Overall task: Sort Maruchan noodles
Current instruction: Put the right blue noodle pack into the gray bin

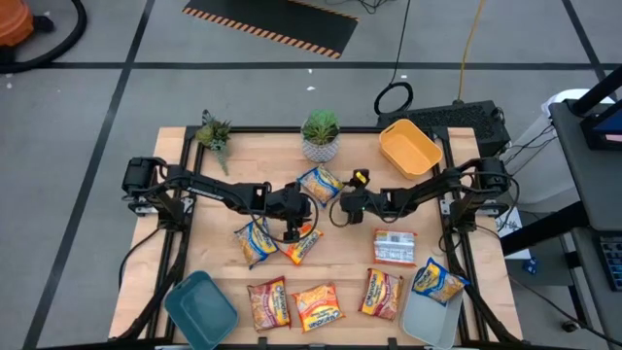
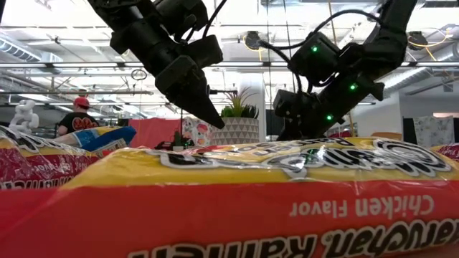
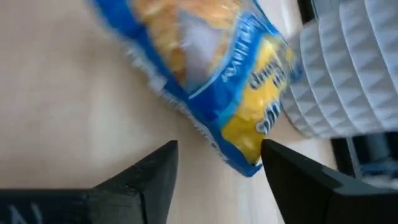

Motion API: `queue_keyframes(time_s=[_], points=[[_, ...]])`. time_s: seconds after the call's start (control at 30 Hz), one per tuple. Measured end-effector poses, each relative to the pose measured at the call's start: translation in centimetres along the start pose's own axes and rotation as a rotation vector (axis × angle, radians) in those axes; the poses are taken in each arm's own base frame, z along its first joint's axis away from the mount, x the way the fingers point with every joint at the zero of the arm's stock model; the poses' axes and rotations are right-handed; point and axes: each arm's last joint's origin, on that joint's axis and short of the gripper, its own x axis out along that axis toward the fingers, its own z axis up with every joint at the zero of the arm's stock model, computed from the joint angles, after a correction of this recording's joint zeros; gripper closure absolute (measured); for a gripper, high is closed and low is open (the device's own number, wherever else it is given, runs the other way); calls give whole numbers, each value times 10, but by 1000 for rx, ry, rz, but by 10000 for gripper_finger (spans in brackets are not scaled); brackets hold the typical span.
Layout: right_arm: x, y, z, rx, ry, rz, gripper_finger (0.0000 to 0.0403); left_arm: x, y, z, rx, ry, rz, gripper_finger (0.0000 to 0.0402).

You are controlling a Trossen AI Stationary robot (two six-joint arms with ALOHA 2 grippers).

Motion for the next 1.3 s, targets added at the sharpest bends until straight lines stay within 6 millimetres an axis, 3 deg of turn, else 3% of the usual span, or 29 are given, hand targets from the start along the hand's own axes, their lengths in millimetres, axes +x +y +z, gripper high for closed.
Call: queue_keyframes(time_s=[0.13, 0.27, 0.67, 0.9, 1.17, 1.3], points=[[5, -7, -3, 74, 1, 31, 172, 0, 0, 2, -1, -23, 2, 305], [6, -9, -4, 101, -12, 66, 201, 0, 0, 5, -2, -52, 4, 305], [6, -8, -3, 71, -17, 66, 395, 0, 0, 6, -2, -59, 4, 305], [-7, -4, 6, -68, -34, -13, 400, 0, 1, 6, -3, -59, 5, 305], [-52, -11, 32, -162, -156, -131, 402, 0, 1, 8, -36, -82, 6, 305], [-77, -14, 40, -189, -209, -168, 402, -18, 0, 20, -76, -150, 1, 305]])
